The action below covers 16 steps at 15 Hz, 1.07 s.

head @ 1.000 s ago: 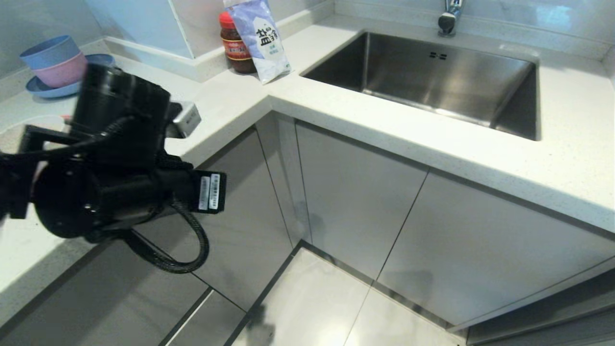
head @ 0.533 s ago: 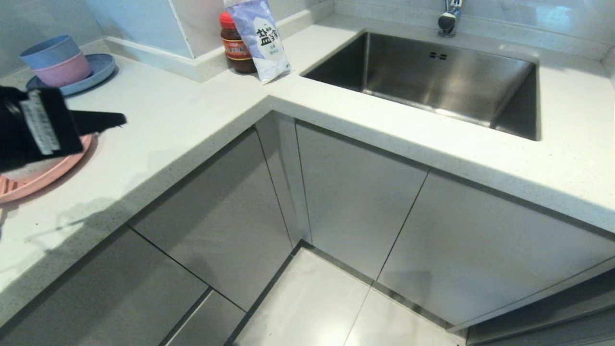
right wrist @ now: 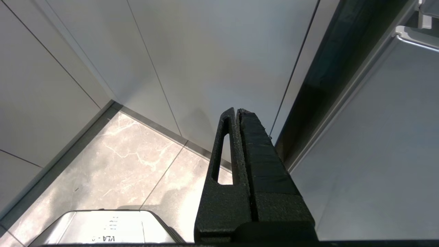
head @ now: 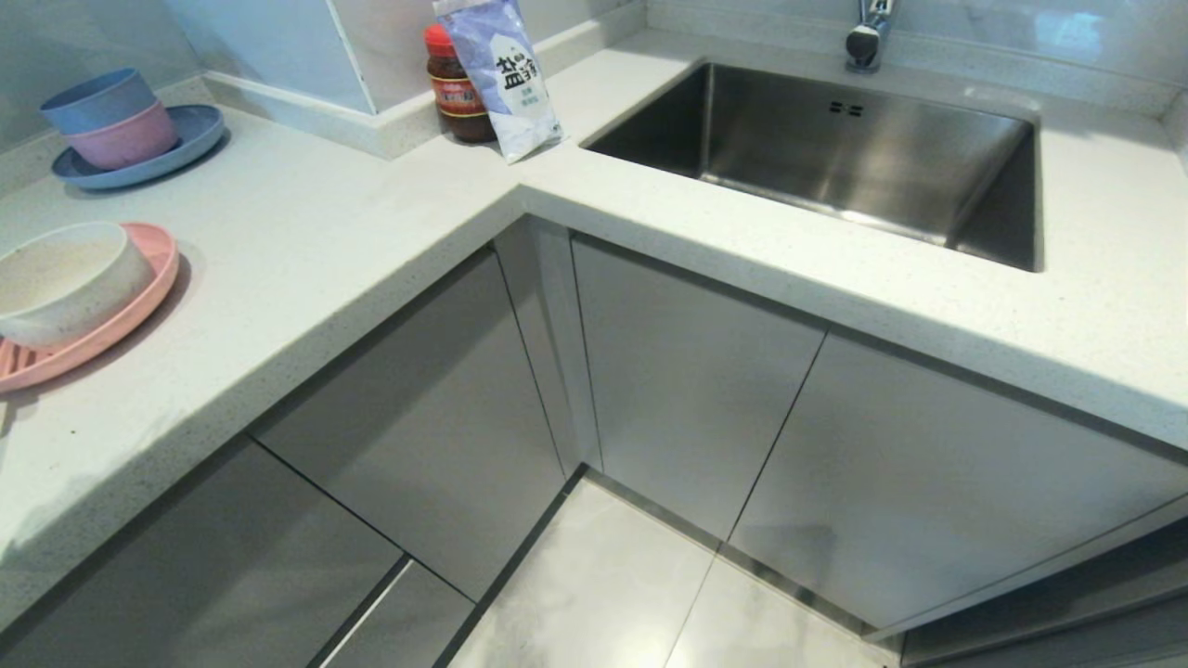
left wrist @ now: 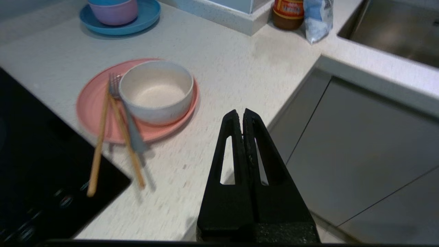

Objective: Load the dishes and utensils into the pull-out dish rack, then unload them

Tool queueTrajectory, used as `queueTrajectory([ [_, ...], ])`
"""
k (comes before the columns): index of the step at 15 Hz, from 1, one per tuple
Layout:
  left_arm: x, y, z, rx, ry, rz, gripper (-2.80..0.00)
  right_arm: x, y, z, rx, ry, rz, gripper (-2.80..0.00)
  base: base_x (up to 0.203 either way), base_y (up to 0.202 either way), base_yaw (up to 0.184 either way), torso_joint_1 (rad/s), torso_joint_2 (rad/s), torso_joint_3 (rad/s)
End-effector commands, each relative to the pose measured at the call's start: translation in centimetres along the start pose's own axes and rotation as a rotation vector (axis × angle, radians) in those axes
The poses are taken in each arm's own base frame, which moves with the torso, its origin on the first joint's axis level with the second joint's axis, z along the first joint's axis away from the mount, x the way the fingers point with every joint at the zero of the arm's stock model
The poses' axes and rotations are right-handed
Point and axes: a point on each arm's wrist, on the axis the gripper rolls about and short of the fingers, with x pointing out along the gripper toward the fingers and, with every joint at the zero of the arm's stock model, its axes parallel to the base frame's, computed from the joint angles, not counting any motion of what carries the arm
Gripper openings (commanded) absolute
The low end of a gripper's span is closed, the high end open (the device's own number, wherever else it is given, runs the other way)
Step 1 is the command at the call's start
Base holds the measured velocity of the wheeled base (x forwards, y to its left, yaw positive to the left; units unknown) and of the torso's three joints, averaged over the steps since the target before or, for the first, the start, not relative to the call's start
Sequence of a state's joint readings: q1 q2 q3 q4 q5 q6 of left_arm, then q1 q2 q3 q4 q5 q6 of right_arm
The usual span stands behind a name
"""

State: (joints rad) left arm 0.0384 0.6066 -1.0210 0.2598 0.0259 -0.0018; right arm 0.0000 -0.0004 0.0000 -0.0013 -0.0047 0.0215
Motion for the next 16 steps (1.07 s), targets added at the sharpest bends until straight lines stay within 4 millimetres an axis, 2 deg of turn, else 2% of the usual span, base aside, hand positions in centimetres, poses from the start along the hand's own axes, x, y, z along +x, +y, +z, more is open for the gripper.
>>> queueTrajectory([
  [1,-5.4,-0.2,-4.0,0.081,-0.076,0.021,-2.8,0.0,0.0,0.0,0.0,-0.001,0.0,-2.8,0.0,0.0,0.0,0.0,0.0,0.0],
  [4,-6.4,0.1,-8.9,0.133,-0.031,-0.027,-2.8,0.0,0.0,0.0,0.0,-0.001,0.0,-2.8,0.0,0.0,0.0,0.0,0.0,0.0],
  [10,-5.2,0.3,-18.5,0.107,-0.043,-0.01,-2.8,0.0,0.0,0.0,0.0,-0.001,0.0,-2.8,0.0,0.0,0.0,0.0,0.0,0.0],
  [15,-4.4,0.4,-23.6,0.113,0.043,0.01,-2.8,0.0,0.0,0.0,0.0,-0.001,0.0,-2.8,0.0,0.0,0.0,0.0,0.0,0.0],
  [16,-4.4,0.3,-23.8,0.093,0.041,-0.003,-2.8,0.0,0.0,0.0,0.0,-0.001,0.0,-2.8,0.0,0.0,0.0,0.0,0.0,0.0],
])
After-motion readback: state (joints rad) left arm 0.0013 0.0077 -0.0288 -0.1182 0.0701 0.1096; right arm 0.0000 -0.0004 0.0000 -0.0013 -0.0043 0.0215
